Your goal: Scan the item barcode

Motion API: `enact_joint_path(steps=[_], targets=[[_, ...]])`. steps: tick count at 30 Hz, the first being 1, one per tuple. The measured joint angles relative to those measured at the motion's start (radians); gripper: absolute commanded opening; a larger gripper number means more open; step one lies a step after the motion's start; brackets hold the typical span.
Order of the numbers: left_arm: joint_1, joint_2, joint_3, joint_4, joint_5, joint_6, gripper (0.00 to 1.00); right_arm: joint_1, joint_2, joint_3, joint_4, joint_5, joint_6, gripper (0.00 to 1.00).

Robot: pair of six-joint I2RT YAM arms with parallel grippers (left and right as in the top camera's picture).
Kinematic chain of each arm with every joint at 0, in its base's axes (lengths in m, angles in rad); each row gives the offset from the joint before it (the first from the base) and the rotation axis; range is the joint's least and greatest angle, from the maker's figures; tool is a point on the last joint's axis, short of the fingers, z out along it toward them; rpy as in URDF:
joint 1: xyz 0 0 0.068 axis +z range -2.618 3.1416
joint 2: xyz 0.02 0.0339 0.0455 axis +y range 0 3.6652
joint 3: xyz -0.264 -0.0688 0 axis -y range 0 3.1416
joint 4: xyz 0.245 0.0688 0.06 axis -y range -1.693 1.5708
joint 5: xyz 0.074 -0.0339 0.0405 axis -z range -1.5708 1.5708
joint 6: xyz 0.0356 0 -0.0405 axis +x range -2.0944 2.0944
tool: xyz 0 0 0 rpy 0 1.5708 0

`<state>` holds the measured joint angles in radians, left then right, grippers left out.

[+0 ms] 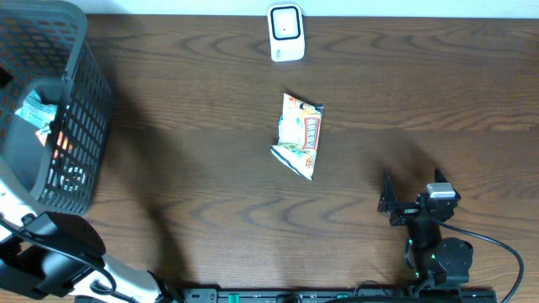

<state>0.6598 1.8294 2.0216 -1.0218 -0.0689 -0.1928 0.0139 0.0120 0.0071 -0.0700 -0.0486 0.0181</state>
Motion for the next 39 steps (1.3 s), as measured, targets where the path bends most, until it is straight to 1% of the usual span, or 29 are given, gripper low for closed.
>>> enact_joint_path(steps=[8, 17, 22, 25, 30, 34, 39], targets=[[0.000, 0.019, 0.000, 0.025, 0.006, 0.041, 0.99, 0.000, 0.000, 0.000, 0.000, 0.000, 0.000, 0.99], [-0.025, 0.036, 0.000, 0.068, 0.008, 0.166, 0.99, 0.000, 0.000, 0.000, 0.000, 0.000, 0.000, 0.99], [-0.043, 0.121, 0.000, 0.085, 0.011, 0.227, 0.98, 0.000, 0.000, 0.000, 0.000, 0.000, 0.000, 0.99], [-0.056, 0.193, 0.000, 0.091, 0.010, 0.294, 0.94, 0.000, 0.000, 0.000, 0.000, 0.000, 0.000, 0.99], [-0.092, 0.301, -0.001, 0.121, 0.008, 0.379, 0.95, 0.000, 0.000, 0.000, 0.000, 0.000, 0.000, 0.99], [-0.121, 0.359, -0.001, 0.157, -0.007, 0.407, 0.95, 0.000, 0.000, 0.000, 0.000, 0.000, 0.000, 0.99], [-0.144, 0.403, -0.002, 0.219, -0.062, 0.386, 0.95, 0.000, 0.000, 0.000, 0.000, 0.000, 0.000, 0.99]])
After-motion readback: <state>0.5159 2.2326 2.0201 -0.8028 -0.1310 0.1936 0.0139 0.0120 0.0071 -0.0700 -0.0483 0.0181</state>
